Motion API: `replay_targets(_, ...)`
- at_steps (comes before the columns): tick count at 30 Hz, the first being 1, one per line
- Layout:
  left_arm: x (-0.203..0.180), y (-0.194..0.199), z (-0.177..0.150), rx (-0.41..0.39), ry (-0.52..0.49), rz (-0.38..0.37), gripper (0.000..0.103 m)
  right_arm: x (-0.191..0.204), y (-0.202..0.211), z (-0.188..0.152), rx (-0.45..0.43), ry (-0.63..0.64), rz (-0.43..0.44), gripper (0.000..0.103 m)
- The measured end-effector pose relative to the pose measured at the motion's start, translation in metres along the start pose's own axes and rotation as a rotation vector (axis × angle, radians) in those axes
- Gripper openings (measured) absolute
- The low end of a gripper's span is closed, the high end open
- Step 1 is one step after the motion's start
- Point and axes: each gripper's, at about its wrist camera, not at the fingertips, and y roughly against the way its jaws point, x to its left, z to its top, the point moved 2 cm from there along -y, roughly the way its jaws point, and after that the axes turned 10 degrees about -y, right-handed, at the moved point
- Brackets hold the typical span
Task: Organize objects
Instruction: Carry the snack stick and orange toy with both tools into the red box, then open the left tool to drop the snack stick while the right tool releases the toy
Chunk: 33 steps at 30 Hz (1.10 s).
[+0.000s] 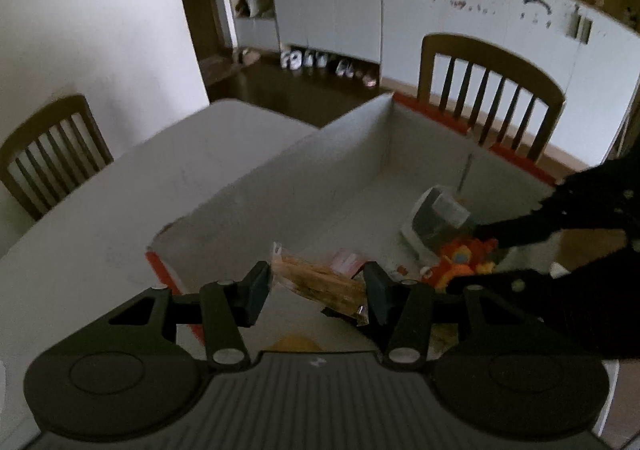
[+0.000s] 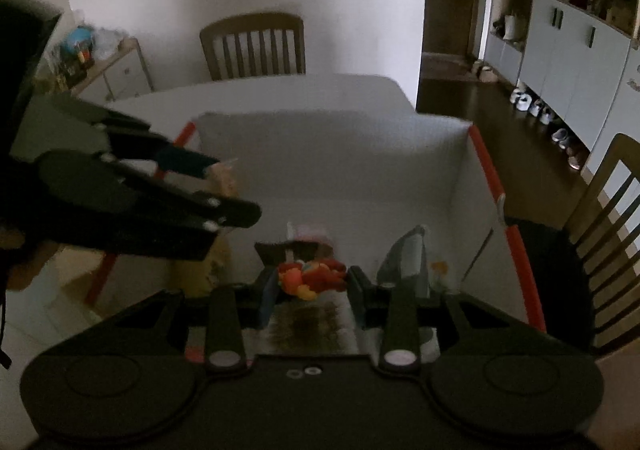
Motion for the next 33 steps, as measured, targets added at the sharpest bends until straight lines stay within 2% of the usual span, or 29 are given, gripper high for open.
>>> replay_targets(6, 0.000, -0.038, 0.008, 0.095, -0.001, 0.001, 0.051, -0.007, -0.016, -0.007, 0.052, 0.022, -0.020, 0.036)
replay_targets(11, 0.000, -0.062, 0.010, 0.169, 0.002, 0.005, 0.051, -0.012, -0.016, -0.007, 0.060, 0.007, 0.000, 0.037)
replay_targets(20, 0.004, -0.085, 0.009, 0.268, 0.029, -0.003, 0.052, -0.017, -0.017, -0.004, 0.081, -0.016, 0.024, 0.037)
replay_targets(24, 0.006, -0.086, 0.008, 0.279, 0.051, -0.017, 0.053, -0.021, -0.016, -0.002, 0.087, -0.029, 0.030, 0.039)
replay_targets(29, 0.010, -0.080, 0.005, 0.267, 0.068, -0.013, 0.063, -0.024, -0.015, -0.001, 0.080, -0.041, 0.011, 0.044)
replay_targets(33, 0.004, -0.076, 0.009, 0.246, 0.080, -0.008, 0.064, -0.024, -0.011, -0.002, 0.076, -0.051, 0.021, 0.048)
